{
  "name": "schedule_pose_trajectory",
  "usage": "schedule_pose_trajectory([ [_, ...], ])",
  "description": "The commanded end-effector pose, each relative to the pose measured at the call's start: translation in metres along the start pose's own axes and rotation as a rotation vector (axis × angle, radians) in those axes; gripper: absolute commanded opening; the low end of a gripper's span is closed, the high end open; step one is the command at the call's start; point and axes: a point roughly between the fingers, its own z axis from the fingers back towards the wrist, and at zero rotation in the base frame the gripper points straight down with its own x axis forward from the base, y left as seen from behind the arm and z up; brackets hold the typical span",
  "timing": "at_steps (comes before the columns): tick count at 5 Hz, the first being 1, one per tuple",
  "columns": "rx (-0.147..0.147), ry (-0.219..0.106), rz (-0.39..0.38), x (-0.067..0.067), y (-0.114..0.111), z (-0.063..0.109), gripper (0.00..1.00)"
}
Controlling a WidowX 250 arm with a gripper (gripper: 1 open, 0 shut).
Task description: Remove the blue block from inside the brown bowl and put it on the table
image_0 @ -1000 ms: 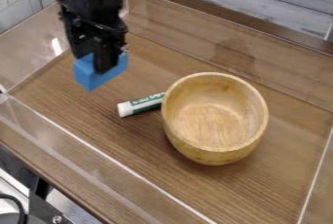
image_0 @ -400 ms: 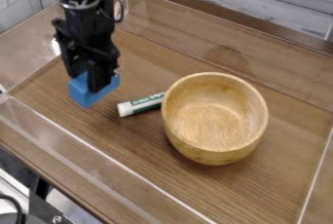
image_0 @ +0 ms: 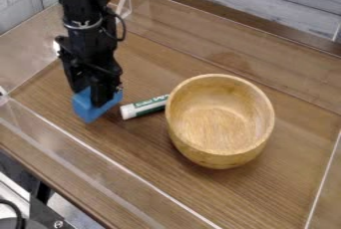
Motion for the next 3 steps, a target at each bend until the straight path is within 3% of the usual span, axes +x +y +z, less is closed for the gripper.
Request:
schedule_pose_trajectory([
  [1, 0.007, -0.030, 0.009, 0.0039, 0.0046, 0.0020, 0.00],
  [2, -0.008, -0.031, 0.011, 0.0036, 0.0037, -0.0023, 1.00],
  [3, -0.025, -0.032, 0.012, 0.0025, 0.0026, -0.0069, 1.00],
])
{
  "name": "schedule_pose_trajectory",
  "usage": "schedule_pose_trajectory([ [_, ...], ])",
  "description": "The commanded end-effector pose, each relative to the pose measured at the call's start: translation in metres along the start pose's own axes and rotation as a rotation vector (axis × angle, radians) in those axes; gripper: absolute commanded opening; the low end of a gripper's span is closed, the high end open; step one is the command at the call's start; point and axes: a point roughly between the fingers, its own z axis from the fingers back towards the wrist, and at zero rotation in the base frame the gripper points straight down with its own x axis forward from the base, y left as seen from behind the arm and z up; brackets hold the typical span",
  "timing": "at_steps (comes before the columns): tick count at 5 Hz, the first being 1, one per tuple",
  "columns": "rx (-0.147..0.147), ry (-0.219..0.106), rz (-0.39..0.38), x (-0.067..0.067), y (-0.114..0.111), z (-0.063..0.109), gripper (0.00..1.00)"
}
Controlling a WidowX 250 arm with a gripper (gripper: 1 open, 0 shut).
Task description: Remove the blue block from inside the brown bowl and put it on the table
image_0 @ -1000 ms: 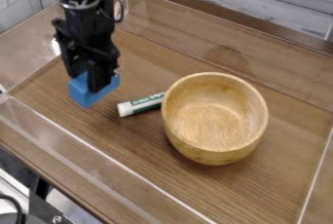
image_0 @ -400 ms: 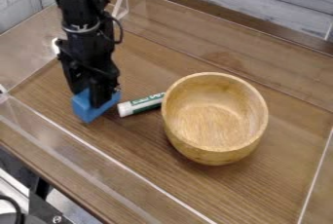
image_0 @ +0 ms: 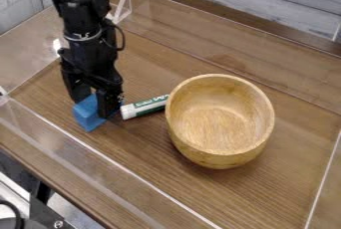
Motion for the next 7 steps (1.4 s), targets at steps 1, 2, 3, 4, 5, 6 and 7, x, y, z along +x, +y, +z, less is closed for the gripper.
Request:
schedule_pose_trajectory([
  [1, 0.002, -0.033, 0.013, 0.004, 0.005, 0.004, 1.00],
  [2, -0.014, -0.032, 0.019, 0.004, 0.004, 0.002, 1.00],
  [3, -0.030, -0.033, 0.026, 0.004, 0.003, 0.001, 1.00],
  [4, -0.043, -0.034, 0.031, 0.004, 0.002, 0.000, 1.00],
  [5, -0.055, -0.036, 0.036, 0.005, 0.001, 0.000, 1.00],
  [6, -0.064, -0.037, 0.039, 0.006, 0.001, 0.001, 1.00],
  [7, -0.073, -0.057, 0.039, 0.009, 0.000, 0.016, 1.00],
])
